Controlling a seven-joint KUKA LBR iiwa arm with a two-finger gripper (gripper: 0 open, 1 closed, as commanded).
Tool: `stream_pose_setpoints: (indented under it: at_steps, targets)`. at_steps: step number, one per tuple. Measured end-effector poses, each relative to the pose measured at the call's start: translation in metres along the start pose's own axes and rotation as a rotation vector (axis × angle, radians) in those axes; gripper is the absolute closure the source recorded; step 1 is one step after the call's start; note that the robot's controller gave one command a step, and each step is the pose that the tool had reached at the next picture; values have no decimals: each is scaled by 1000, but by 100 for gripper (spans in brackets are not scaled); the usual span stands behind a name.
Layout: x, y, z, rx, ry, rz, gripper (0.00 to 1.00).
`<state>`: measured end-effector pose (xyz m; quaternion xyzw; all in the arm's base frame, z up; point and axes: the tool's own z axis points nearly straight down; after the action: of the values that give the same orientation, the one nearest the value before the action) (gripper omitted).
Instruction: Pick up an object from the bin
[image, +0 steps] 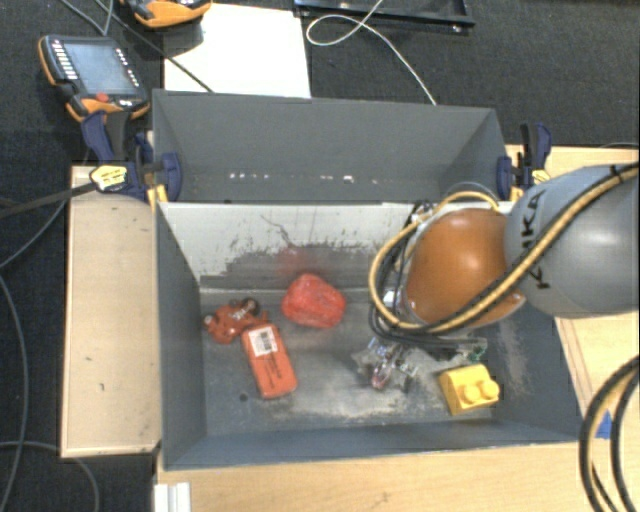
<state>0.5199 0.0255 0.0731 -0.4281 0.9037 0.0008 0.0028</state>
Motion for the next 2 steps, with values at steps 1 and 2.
stream_pose_setpoints:
  at_steps: [1,2]
  targets:
    - [0,1,-24,-4,2,2,100]
    - [-1,0,-42,0,-1,3,100]
